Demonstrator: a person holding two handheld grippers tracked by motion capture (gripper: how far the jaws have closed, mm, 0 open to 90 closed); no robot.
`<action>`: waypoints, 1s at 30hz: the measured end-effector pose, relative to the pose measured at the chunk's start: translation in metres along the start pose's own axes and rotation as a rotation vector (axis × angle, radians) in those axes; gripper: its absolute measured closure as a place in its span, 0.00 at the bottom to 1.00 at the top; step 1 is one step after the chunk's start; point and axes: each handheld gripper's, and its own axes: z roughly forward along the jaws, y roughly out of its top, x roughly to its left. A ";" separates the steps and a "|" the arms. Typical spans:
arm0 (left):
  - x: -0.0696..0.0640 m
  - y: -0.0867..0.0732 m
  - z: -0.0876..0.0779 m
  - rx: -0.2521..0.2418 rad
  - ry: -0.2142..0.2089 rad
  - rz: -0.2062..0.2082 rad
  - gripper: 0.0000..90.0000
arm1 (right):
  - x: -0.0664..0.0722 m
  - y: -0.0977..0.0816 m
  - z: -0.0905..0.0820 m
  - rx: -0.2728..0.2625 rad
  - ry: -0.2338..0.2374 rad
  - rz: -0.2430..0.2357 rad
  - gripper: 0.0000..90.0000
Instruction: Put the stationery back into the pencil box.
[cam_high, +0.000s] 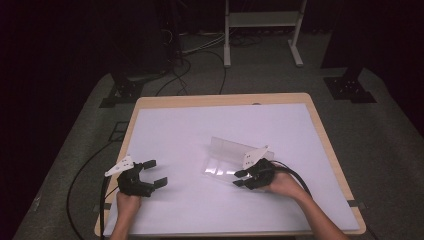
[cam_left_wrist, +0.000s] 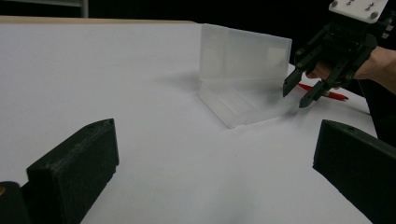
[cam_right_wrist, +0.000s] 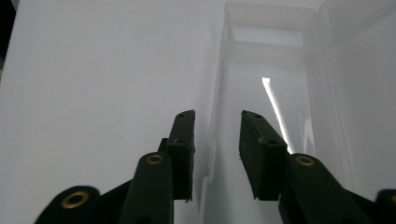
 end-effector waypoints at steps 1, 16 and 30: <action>0.000 0.000 0.000 0.000 0.000 -0.001 0.00 | 0.001 0.000 -0.002 -0.003 -0.003 0.014 0.68; 0.000 0.000 0.000 0.004 -0.001 0.005 0.00 | 0.003 -0.017 -0.033 -0.055 -0.067 0.124 0.54; 0.000 0.000 0.001 0.004 0.003 0.003 0.00 | 0.005 -0.037 -0.053 -0.094 -0.127 0.168 0.50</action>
